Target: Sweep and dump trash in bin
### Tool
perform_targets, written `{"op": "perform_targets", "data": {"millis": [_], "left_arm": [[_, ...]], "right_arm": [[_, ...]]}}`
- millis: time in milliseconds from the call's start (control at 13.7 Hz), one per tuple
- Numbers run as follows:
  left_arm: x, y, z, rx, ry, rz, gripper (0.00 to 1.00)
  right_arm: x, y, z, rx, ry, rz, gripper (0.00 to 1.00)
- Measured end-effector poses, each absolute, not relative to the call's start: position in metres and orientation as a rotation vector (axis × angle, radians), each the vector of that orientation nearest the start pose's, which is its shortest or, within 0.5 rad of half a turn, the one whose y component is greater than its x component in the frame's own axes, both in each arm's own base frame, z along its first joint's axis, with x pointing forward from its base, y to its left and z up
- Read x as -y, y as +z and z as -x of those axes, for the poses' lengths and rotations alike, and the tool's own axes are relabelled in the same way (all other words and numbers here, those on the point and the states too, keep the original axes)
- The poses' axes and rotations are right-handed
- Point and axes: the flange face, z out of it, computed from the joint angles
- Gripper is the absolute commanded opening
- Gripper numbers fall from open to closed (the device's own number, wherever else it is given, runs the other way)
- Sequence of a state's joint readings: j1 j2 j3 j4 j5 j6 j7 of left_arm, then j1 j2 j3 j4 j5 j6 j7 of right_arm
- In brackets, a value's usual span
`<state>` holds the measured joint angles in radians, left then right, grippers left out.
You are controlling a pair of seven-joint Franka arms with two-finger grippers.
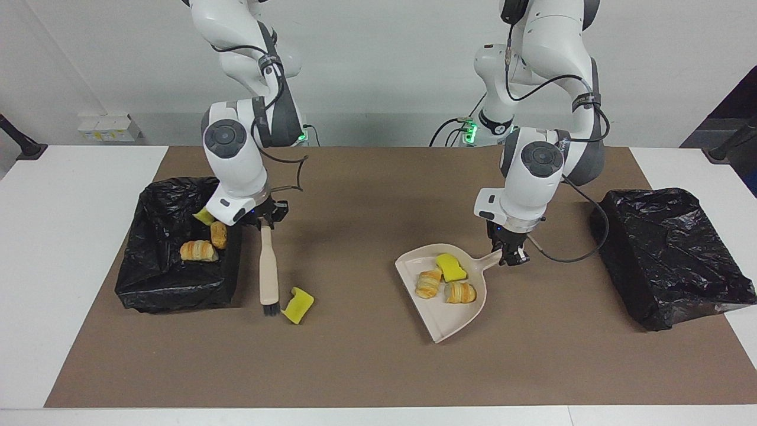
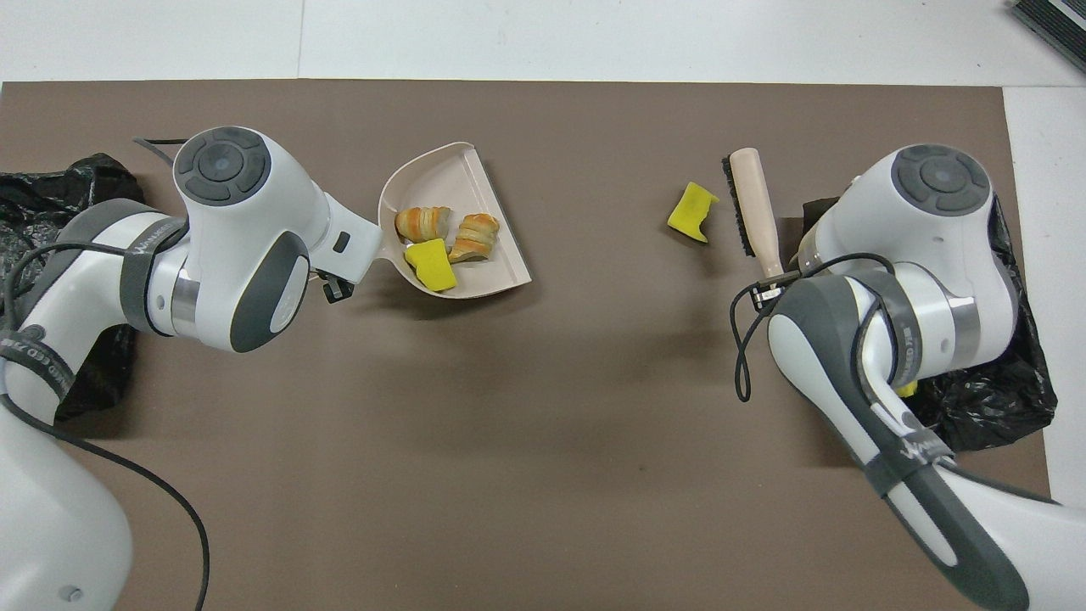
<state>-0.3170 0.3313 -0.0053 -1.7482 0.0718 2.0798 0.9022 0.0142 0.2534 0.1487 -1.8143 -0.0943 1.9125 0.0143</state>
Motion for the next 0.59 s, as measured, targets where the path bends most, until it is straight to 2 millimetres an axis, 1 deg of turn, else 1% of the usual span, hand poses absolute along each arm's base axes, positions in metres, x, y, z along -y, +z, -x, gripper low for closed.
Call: {"op": "perform_targets", "data": {"millis": [146, 220, 366, 439, 512, 586], "left_arm": [[0.202, 0.380, -0.610, -1.820, 0.045, 2.493, 0.00], [0.203, 0.377, -0.608, -1.823, 0.052, 2.492, 0.00], [0.205, 0.373, -0.604, -1.823, 0.067, 2.497, 0.00], [0.206, 0.371, -0.602, -1.822, 0.072, 2.498, 0.00], [0.207, 0.370, -0.600, -1.824, 0.077, 2.498, 0.00], [0.208, 0.368, -0.597, -1.827, 0.082, 2.497, 0.00]], "right_arm": [[-0.095, 0.373, -0.624, 0.304, 0.265, 3.172, 0.00], [-0.098, 0.364, -0.631, 0.279, 0.276, 3.170, 0.00], [-0.108, 0.345, -0.633, 0.165, 0.317, 3.178, 0.00], [-0.119, 0.335, -0.631, 0.118, 0.342, 3.177, 0.00], [-0.132, 0.330, -0.628, 0.090, 0.356, 3.166, 0.00], [-0.150, 0.329, -0.624, 0.061, 0.365, 3.142, 0.00]]}}
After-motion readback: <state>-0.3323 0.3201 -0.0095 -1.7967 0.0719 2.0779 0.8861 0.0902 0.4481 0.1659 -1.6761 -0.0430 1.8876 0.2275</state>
